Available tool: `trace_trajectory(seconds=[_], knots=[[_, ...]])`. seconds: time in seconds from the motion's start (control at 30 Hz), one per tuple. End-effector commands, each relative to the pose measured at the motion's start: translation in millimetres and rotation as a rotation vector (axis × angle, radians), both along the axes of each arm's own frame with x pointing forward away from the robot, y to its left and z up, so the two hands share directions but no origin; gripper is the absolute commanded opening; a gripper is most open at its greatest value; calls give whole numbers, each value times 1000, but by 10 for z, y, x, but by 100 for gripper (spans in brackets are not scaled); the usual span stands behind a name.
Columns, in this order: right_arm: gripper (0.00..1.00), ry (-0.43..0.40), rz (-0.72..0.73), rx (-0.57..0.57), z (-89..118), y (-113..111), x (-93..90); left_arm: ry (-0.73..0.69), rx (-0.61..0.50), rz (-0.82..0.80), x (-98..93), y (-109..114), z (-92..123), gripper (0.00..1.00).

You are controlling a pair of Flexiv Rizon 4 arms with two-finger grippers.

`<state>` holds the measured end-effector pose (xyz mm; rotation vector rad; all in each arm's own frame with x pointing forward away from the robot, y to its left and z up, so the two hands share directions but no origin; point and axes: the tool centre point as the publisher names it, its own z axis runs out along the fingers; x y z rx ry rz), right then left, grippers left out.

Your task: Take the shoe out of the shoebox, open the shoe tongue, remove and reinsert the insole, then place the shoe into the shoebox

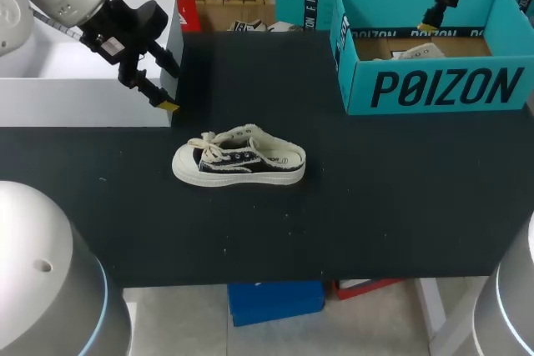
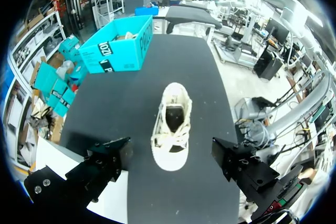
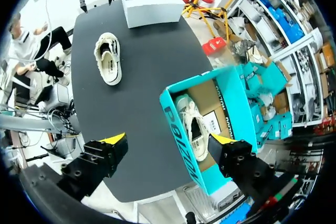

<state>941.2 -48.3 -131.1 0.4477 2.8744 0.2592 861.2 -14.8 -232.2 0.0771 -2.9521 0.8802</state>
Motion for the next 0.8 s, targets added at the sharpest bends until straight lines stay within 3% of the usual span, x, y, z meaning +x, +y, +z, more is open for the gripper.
trace_trajectory(seconds=[0.03,0.17,0.43,0.8], knots=[[100,10,482,33,-123,219,37,-4,-3,0,-1,0,-16,100],[100,49,555,56,-230,358,-95,-4,-3,0,-1,0,-16,100],[100,73,547,82,-440,518,-372,-4,-3,0,-1,0,-16,100],[100,-33,347,116,-675,716,-655,-4,-3,0,-1,0,-16,100]])
